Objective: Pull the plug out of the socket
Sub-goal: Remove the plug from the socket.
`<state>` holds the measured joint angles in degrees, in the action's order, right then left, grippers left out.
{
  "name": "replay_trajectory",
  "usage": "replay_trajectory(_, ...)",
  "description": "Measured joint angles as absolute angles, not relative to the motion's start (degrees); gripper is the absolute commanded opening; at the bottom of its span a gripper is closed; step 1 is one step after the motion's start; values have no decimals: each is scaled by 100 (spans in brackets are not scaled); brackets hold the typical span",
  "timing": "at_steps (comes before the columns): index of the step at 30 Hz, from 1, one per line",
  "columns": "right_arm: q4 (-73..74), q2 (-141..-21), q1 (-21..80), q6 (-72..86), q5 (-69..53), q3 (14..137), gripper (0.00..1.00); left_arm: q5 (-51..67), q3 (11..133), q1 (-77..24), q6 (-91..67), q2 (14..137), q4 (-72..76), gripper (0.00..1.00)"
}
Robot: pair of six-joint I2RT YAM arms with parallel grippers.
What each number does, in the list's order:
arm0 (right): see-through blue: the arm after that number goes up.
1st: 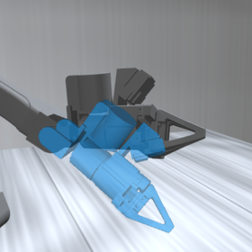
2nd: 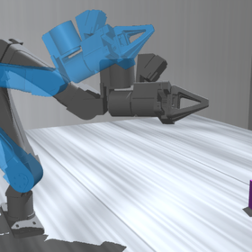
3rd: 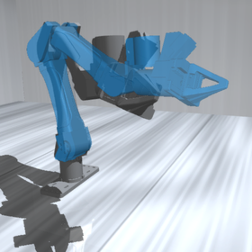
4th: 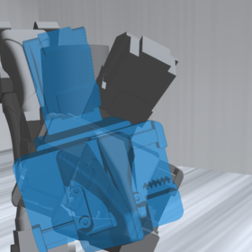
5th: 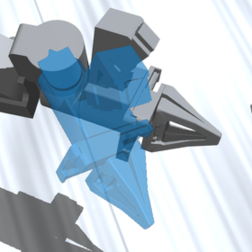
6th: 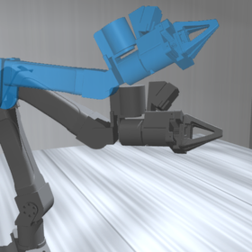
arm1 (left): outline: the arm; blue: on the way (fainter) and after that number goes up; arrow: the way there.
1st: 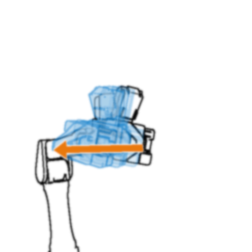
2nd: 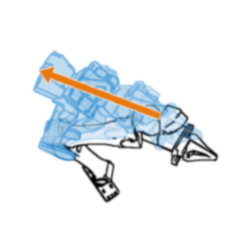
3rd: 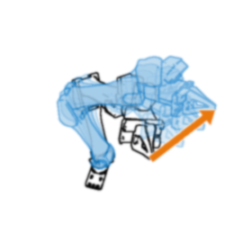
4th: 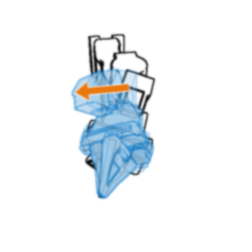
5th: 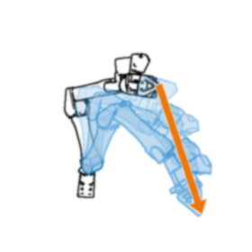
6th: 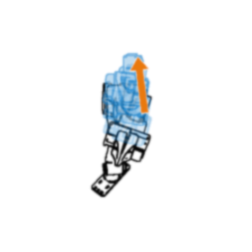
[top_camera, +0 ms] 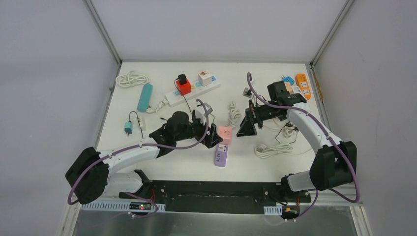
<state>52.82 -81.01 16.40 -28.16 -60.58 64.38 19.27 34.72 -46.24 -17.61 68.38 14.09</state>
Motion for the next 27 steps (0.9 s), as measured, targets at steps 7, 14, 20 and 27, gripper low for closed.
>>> replay_trajectory(7,5155,-8077,1865,-3354,-5647,6425,100,1511,2980,-4646,-1564,6818,2095,99)
replay_trajectory(14,4759,-8134,3273,-4088,-4248,6493,100,982,2303,-4646,-1826,6685,2329,99)
replay_trajectory(20,4222,-8364,3754,-4060,-3083,6576,100,530,1516,-4646,-2082,6018,2622,99)
replay_trajectory(27,3695,-8696,4101,-3857,-2359,6571,100,108,1321,-4646,-2276,5822,2792,99)
